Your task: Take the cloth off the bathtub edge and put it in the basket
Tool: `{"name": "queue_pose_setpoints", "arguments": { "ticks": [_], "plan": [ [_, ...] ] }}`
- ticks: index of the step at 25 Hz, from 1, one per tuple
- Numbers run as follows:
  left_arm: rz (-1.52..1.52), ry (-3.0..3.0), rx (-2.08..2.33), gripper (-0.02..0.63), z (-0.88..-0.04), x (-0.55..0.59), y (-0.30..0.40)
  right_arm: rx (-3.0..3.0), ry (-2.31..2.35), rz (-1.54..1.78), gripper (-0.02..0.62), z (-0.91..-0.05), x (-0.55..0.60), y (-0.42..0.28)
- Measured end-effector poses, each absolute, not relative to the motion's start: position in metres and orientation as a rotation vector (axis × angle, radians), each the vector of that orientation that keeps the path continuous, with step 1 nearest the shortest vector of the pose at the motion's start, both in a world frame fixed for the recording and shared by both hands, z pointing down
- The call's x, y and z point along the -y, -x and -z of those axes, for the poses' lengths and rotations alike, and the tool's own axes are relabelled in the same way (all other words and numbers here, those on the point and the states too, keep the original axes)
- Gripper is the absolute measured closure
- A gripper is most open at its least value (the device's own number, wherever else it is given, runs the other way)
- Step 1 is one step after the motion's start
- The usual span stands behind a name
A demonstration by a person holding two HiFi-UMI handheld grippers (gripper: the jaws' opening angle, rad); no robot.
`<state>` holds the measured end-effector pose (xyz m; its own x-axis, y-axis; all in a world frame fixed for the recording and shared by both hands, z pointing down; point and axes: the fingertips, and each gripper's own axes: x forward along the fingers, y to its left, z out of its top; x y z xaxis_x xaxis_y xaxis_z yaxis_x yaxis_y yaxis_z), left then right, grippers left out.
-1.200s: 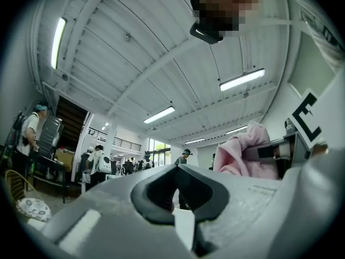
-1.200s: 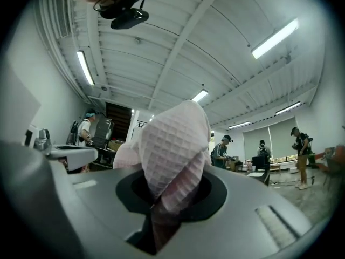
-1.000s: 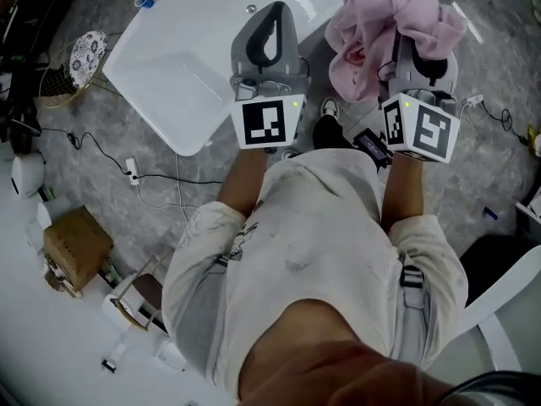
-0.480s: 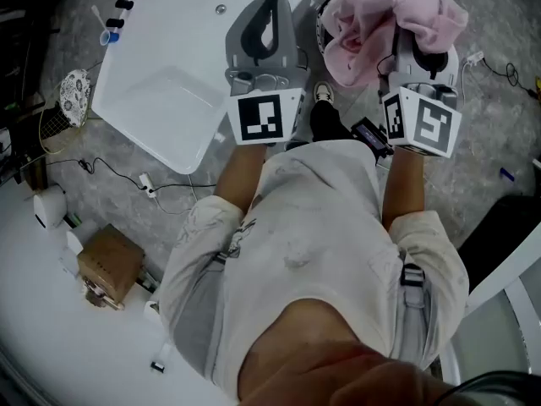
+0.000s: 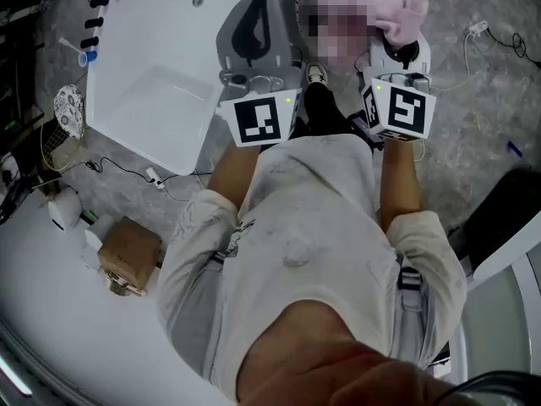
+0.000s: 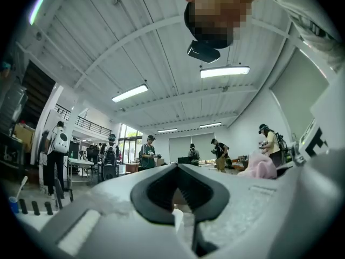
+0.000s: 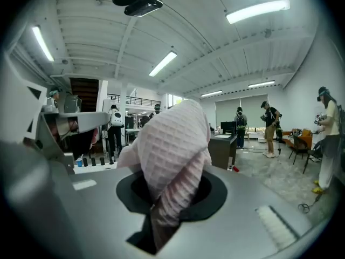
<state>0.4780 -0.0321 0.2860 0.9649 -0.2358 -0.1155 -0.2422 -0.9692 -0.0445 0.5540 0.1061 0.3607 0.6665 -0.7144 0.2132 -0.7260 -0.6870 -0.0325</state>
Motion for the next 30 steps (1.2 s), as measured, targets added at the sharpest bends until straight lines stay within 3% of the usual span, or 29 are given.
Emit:
{"name": "queue_pose_setpoints", "arguments": {
  "ticks": [15,30],
  "plan": [
    [-0.048,3.051,-0.258,0.604,-0.399,0.047,-0.503,1.063,-2.735,-0.796,0.514,-0.564,-0.090,-0.578],
    [0.172,3.100,-0.156,0.604,-0.546,0.043,-0.515,0.971,-2.476,-1.344,0.514,-0.849,-0.086,-0.570]
  ]
}}
